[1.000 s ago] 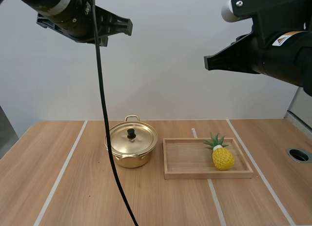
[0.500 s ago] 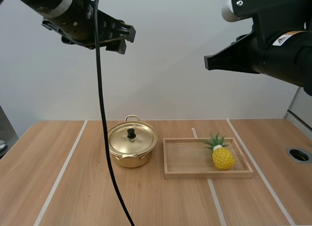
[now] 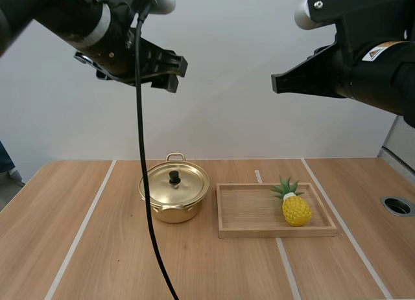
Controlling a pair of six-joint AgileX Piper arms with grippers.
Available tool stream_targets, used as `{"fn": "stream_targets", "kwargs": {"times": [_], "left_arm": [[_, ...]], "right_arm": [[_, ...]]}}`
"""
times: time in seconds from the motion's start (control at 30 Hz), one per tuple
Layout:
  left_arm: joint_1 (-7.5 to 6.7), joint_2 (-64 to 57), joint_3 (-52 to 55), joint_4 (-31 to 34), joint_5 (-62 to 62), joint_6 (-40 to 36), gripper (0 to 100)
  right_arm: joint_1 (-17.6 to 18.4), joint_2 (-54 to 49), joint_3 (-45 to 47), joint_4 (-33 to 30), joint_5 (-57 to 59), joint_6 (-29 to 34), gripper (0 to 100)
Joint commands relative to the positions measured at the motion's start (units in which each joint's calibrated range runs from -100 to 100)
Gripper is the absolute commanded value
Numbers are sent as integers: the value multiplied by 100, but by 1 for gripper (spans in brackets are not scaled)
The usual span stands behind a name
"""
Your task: Open the pot, put the pineapple inside, and close it
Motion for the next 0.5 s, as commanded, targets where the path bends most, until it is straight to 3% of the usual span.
{"fn": "stream_targets", "kwargs": {"times": [0.0,0.47], "left_arm": [[-10,67,352,-425,-289,126,100],[-10,100,2081,-817,-2215,919,100]], "right_arm": [[-21,-26,-59,-39,-41,14,0],[-21,-26,-59,-208,244,14,0]]}}
